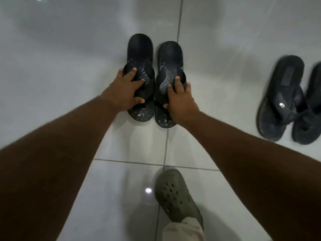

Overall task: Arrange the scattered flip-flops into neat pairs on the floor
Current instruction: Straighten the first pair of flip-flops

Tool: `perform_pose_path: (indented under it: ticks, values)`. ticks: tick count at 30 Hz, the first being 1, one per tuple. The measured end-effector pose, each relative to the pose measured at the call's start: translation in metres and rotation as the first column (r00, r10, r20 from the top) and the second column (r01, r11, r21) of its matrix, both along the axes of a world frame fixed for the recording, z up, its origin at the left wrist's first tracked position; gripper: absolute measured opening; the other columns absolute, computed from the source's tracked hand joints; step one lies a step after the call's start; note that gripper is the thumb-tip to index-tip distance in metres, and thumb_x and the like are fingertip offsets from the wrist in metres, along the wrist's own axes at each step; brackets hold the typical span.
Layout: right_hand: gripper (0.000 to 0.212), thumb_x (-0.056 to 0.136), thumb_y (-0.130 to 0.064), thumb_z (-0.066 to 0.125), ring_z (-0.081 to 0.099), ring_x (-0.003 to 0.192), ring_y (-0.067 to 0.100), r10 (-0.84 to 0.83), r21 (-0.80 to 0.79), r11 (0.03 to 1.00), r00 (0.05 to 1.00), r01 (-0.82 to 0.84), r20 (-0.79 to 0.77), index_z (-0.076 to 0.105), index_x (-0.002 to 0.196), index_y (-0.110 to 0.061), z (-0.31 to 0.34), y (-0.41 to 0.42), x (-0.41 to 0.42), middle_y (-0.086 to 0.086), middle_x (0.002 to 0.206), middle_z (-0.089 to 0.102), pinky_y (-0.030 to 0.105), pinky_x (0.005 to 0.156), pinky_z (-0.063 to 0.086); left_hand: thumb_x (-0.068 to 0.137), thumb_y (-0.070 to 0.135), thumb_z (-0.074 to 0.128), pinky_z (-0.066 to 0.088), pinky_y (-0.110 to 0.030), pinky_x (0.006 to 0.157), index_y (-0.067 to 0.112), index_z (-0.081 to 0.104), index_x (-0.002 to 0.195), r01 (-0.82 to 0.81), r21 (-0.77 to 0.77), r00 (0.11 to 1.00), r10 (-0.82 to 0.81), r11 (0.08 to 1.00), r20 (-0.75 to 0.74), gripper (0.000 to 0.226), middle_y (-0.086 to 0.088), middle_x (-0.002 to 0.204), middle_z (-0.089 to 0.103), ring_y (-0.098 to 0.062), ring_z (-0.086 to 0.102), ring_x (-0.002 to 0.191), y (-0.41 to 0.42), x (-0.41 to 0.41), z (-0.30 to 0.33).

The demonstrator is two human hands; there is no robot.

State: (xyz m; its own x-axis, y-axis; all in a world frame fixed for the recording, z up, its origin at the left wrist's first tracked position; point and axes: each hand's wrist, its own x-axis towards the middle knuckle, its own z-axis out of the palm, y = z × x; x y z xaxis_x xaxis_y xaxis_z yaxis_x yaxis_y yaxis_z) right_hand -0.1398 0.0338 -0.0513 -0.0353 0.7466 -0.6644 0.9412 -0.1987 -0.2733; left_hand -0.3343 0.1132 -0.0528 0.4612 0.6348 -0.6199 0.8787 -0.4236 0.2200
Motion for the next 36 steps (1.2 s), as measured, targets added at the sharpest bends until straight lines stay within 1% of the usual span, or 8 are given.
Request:
perform_pose_path:
  ticks: [6, 14, 18, 20, 23, 27, 30, 36]
  values:
    - [0.074, 0.098, -0.028, 0.054, -0.010, 0.147, 0.049, 0.061, -0.074, 0.995, 0.997, -0.064, -0.041, 0.012, 0.156, -0.010, 0.004, 0.027, -0.091, 0.011, 0.165, -0.014, 0.056, 0.113, 0.030, 0.084, 0.051, 0.061, 0.017, -0.055, 0.119, 0.024, 0.028, 0.151, -0.098, -0.041, 0.989, 0.093, 0.994, -0.111, 0.079, -0.011, 0.164, 0.006, -0.047, -0.001, 0.146, 0.011, -0.086, 0.005]
    - [0.071, 0.099, -0.030, 0.052, -0.010, 0.148, 0.048, 0.078, -0.088, 0.993, 0.996, -0.081, -0.038, 0.013, 0.156, -0.011, 0.005, 0.028, -0.097, 0.009, 0.165, -0.015, 0.057, 0.115, 0.029, 0.083, 0.049, 0.062, 0.020, -0.060, 0.117, 0.023, 0.030, 0.150, -0.105, -0.022, 0.992, 0.103, 0.994, -0.078, 0.079, -0.010, 0.164, 0.009, -0.049, -0.006, 0.145, 0.006, -0.096, 0.001]
    - [0.076, 0.099, -0.042, 0.047, -0.001, 0.147, 0.051, 0.037, -0.030, 0.999, 0.995, -0.040, -0.095, -0.001, 0.156, -0.030, 0.014, 0.024, -0.079, -0.006, 0.163, -0.024, 0.065, 0.111, 0.028, 0.081, 0.059, 0.058, 0.019, -0.063, 0.115, 0.030, 0.019, 0.152, 0.018, 0.011, 0.976, -0.015, 1.000, -0.217, 0.085, -0.009, 0.164, -0.001, -0.046, -0.005, 0.146, 0.007, -0.090, 0.014]
    - [0.076, 0.099, -0.050, 0.040, 0.005, 0.146, 0.051, 0.020, 0.042, 0.999, 0.999, -0.018, -0.049, -0.009, 0.154, -0.037, 0.023, 0.010, -0.042, -0.011, 0.161, -0.027, 0.067, 0.106, 0.029, 0.075, 0.071, 0.054, 0.011, -0.068, 0.112, 0.036, 0.006, 0.152, 0.008, 0.074, 0.956, 0.014, 0.997, -0.293, 0.097, -0.006, 0.164, -0.007, -0.045, -0.008, 0.147, 0.001, -0.080, 0.027]
    - [0.073, 0.099, -0.054, 0.034, 0.002, 0.149, 0.046, -0.060, 0.027, 0.998, 0.997, 0.059, 0.054, -0.012, 0.153, -0.037, 0.042, -0.027, 0.051, -0.011, 0.161, -0.027, 0.068, 0.107, 0.026, 0.066, 0.082, 0.049, 0.009, -0.068, 0.112, 0.033, 0.001, 0.152, -0.028, 0.139, 0.961, 0.065, 0.990, -0.271, 0.109, -0.008, 0.164, -0.005, -0.044, -0.006, 0.147, -0.023, -0.032, 0.054]
    - [0.074, 0.098, -0.058, 0.030, -0.007, 0.150, 0.041, -0.135, -0.008, 0.990, 0.966, 0.141, 0.220, -0.010, 0.155, -0.032, 0.075, -0.080, 0.199, -0.005, 0.163, -0.023, 0.065, 0.113, 0.017, 0.070, 0.080, 0.045, 0.016, -0.061, 0.115, 0.025, 0.002, 0.153, 0.014, 0.068, 0.985, -0.002, 0.998, -0.171, 0.109, -0.011, 0.164, -0.003, -0.040, 0.001, 0.149, -0.068, 0.092, 0.088]
    - [0.077, 0.097, -0.059, 0.033, -0.006, 0.150, 0.043, -0.255, 0.012, 0.964, 0.913, 0.265, 0.318, -0.007, 0.156, -0.029, 0.081, -0.114, 0.299, 0.001, 0.165, -0.019, 0.065, 0.116, 0.015, 0.074, 0.075, 0.050, 0.016, -0.058, 0.117, 0.025, 0.001, 0.154, -0.053, -0.026, 0.995, 0.051, 0.998, -0.086, 0.106, -0.010, 0.164, -0.009, -0.037, -0.004, 0.150, -0.099, 0.196, 0.089]
    - [0.076, 0.096, -0.057, 0.039, -0.008, 0.148, 0.047, -0.323, -0.070, 0.934, 0.914, 0.349, 0.246, -0.007, 0.153, -0.040, 0.043, -0.153, 0.427, 0.000, 0.164, -0.022, 0.067, 0.115, 0.016, 0.078, 0.067, 0.055, 0.011, -0.060, 0.116, 0.031, 0.003, 0.153, 0.059, 0.046, 0.998, -0.059, 0.997, 0.002, 0.098, -0.009, 0.164, -0.013, -0.038, -0.012, 0.149, -0.132, 0.384, 0.044]
